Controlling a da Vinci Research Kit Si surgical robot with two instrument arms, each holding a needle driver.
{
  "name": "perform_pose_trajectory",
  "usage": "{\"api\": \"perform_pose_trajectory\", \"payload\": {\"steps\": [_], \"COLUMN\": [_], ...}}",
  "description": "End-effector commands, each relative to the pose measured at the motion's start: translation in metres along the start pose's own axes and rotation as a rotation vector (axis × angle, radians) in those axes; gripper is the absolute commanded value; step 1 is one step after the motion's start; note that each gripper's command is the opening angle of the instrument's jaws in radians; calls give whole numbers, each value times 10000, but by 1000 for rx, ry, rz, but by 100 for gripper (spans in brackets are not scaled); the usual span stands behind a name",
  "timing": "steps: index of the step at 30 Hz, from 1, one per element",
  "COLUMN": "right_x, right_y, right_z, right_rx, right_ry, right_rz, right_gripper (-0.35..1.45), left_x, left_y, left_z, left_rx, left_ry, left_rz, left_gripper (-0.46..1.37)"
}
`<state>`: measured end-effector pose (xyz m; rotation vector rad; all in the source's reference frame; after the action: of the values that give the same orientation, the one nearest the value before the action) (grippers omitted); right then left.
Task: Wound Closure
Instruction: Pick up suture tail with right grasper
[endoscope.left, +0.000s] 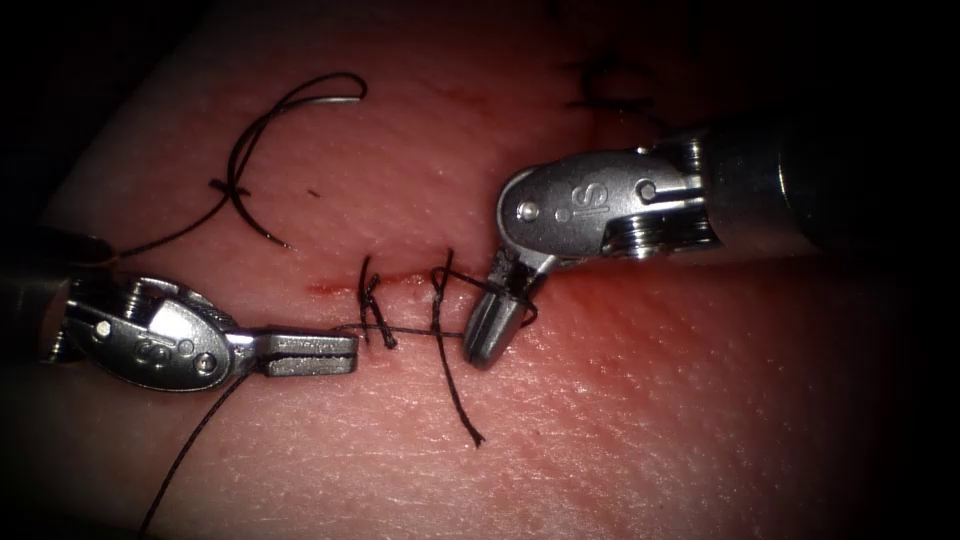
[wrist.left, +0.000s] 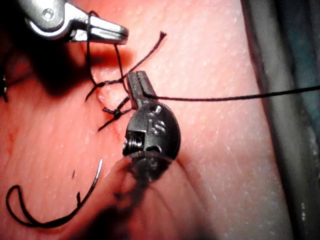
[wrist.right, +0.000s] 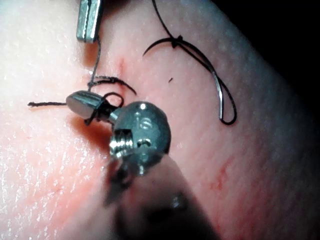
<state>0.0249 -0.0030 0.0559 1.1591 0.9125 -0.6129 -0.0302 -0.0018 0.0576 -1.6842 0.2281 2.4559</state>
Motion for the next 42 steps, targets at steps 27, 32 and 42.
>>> {"api": "perform_pose_trajectory", "payload": {"steps": [27, 32, 42], "right_x": [9, 15, 22], "right_y": [4, 0, 7], "right_z": [4, 9, 14], "right_rx": [-3, -23, -94], "right_ry": [-99, -186, -209], "right_rz": [-58, -64, -177], "right_gripper": [56, 104, 106], "left_x": [1, -2, -6], "left_y": [-26, -35, -52], "left_z": [5, 4, 6], "left_rx": [9, 14, 17], "left_ry": [-12, -19, -24], "left_rz": [-15, -18, -24], "left_gripper": [-35, -35, -35]}}
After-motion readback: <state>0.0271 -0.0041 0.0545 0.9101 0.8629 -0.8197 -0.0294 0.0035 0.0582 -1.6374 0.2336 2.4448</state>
